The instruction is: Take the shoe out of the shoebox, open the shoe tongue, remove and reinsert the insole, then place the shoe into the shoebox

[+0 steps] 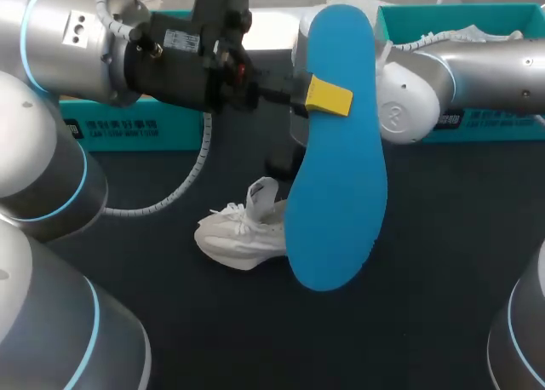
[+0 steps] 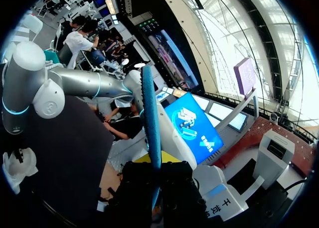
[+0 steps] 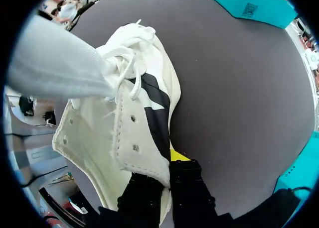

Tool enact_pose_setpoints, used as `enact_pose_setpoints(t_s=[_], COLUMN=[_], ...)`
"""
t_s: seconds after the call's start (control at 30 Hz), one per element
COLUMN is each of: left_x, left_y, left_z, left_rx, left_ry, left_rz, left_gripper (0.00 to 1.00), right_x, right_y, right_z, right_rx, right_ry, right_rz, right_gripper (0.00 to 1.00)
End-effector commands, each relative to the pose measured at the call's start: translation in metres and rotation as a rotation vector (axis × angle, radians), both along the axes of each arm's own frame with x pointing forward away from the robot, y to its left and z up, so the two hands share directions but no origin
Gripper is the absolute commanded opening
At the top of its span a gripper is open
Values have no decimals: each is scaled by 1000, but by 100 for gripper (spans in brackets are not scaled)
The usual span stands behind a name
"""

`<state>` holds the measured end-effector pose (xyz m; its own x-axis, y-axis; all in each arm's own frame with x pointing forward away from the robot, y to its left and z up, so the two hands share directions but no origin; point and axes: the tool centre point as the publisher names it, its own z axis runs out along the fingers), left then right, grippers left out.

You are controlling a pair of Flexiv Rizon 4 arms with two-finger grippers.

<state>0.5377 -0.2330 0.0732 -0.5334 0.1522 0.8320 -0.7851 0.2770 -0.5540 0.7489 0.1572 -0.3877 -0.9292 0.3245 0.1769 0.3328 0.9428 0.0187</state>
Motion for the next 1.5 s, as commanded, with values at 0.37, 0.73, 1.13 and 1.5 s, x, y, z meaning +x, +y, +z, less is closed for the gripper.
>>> enact_pose_setpoints(t_s=[0.37, 0.73, 1.13, 1.5], left_x=[-1, -1, -1, -1], left_y=[0, 0, 0, 0], left_z=[-2, -2, -2, -2], left_rx=[-1, -1, -1, -1], left_ry=[0, 0, 0, 0], left_rz=[1, 1, 1, 1], left_gripper=[0, 0, 0, 0], right_x=[-22, -25, -36, -58], right_y=[-17, -18, -14, -18], right_z=[33, 46, 63, 68], right_rx=[106, 95, 99, 195], right_ry=[70, 21, 116, 85], right_rz=[-519, -525, -781, -1144], right_gripper=[0, 0, 0, 0])
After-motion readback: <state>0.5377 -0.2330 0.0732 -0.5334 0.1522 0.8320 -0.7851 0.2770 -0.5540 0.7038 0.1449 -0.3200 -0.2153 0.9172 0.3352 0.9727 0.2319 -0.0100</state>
